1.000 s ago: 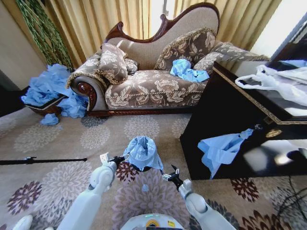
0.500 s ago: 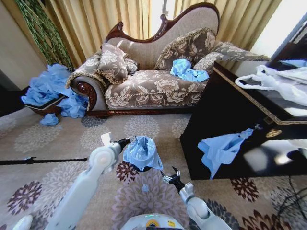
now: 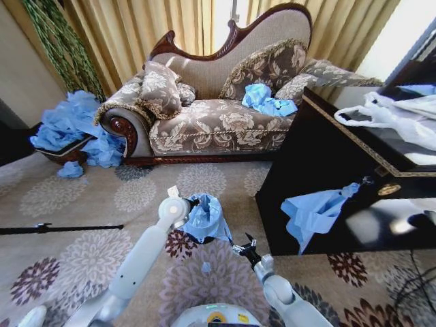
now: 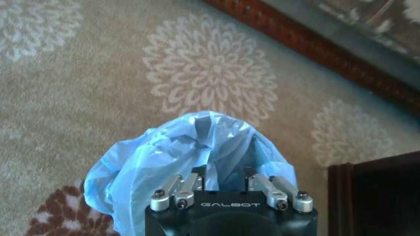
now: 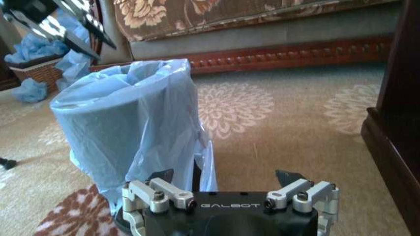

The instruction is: Place a garbage bag over the trash bin.

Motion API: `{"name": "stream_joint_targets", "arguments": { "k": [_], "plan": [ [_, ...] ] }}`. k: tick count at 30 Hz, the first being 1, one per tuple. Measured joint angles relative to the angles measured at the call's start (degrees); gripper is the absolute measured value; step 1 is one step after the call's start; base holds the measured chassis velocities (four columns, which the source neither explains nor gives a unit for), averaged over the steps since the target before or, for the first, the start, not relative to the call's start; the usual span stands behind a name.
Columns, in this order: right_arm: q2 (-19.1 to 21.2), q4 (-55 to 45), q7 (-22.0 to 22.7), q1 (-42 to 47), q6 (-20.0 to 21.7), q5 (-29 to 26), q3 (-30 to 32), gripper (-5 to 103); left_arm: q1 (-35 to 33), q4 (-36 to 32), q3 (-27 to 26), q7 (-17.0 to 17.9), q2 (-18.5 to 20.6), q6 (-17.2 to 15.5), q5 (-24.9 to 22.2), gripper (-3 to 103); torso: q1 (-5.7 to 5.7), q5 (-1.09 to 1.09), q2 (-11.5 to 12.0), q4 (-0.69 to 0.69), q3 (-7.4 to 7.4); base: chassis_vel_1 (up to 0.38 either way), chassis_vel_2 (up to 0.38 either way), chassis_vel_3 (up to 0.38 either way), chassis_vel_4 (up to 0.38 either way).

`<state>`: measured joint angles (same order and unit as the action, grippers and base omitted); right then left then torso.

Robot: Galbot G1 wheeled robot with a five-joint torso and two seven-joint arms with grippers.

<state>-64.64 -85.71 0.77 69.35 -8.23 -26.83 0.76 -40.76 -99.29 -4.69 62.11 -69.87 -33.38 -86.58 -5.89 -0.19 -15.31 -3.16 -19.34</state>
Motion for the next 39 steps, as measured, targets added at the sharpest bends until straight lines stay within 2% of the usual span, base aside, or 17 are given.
{"name": "stream_joint_targets", "arguments": {
  "k": [1, 3, 7, 9, 13, 14, 18, 22, 26, 32, 39],
  "plan": [
    [-0.01, 0.05, 0.05, -0.09, 0.03, -0.09, 0.0, 100, 0.7, 1.27, 0.5, 0.14, -0.44, 0.06, -0.19, 32, 0.0, 0.0, 0.0, 0.0, 0.0, 0.0, 0.0, 0.0, 0.0],
    [-0.09, 0.2, 0.28, -0.31, 0.04, -0.37, 0.04, 100, 2.17, 3.84, 1.58, 0.46, -1.5, 0.31, -0.22, 24, 0.0, 0.01, 0.0, -0.02, 0.0, 0.0, 0.0, 0.0, 0.0],
    [-0.12, 0.34, 0.42, -0.48, 0.05, -0.58, 0.09, 100, 3.5, 7.2, 2.48, 0.59, -2.8, 0.63, 0.25, 16, 0.0, 0.0, 0.0, -0.01, 0.0, 0.0, 0.0, 0.0, 0.0],
    [-0.08, 0.48, 0.53, -0.61, 0.07, -0.98, 0.27, 100, 4.73, 10.97, 3.23, 0.71, -4.12, 1.45, 1.55, 8, 0.0, 0.0, 0.0, -0.02, 0.0, 0.0, 0.0, 0.0, 0.0],
    [0.28, 0.5, 0.57, -0.56, 0.15, -1.4, 0.66, 100, 5.81, 16.17, 3.28, 0.02, -5.4, 2.45, 3.96, 0, 0.0, 0.0, 0.0, 0.0, 0.01, 0.0, 0.0, 0.0, 0.0],
    [0.28, 0.5, 0.57, -0.56, 0.15, -1.4, 0.66, 100, 5.81, 16.17, 3.28, 0.02, -5.4, 2.45, 3.96, 0, 0.0, 0.0, 0.0, 0.0, 0.01, 0.0, 0.0, 0.0, 0.0],
    [0.58, 0.67, 0.69, -0.96, 0.32, -1.75, 0.49, 100, 7.47, 24.01, 3.12, -1.92, -8.18, 3.81, 7.09, 0, 0.0, 0.0, 0.0, -0.01, 0.01, 0.0, 0.0, 0.0, 0.0],
    [0.63, 0.76, 0.98, -1.43, 0.41, -1.96, 0.12, 100, 8.13, 26.84, 2.99, -3.02, -9.59, 4.25, 8.42, 0, 0.0, 0.0, 0.0, -0.01, 0.01, 0.0, 0.0, 0.0, 0.0],
    [0.78, 0.9, 1.39, -2.37, 0.57, -2.45, -0.5, 100, 9.22, 32.46, 2.83, -5.31, -12.36, 5.3, 10.81, 0, 0.0, 0.0, 0.0, -0.01, 0.01, 0.0, 0.0, 0.0, 0.0],
    [1.13, 0.88, 1.54, -2.65, 0.65, -2.83, -0.55, 100, 9.66, 36.36, 2.64, -7.41, -13.61, 6.09, 12.81, 0, 0.01, 0.0, -0.01, 0.0, 0.0, 0.0, 0.0, 0.0, 0.0],
    [1.38, 0.83, 1.55, -2.53, 0.66, -2.95, -0.37, 100, 10.68, 44.02, 2.05, -11.44, -14.93, 7.55, 15.24, 0, 0.01, 0.0, -0.01, 0.0, 0.01, 0.0, 0.0, 0.0, 0.0]
  ]
}}
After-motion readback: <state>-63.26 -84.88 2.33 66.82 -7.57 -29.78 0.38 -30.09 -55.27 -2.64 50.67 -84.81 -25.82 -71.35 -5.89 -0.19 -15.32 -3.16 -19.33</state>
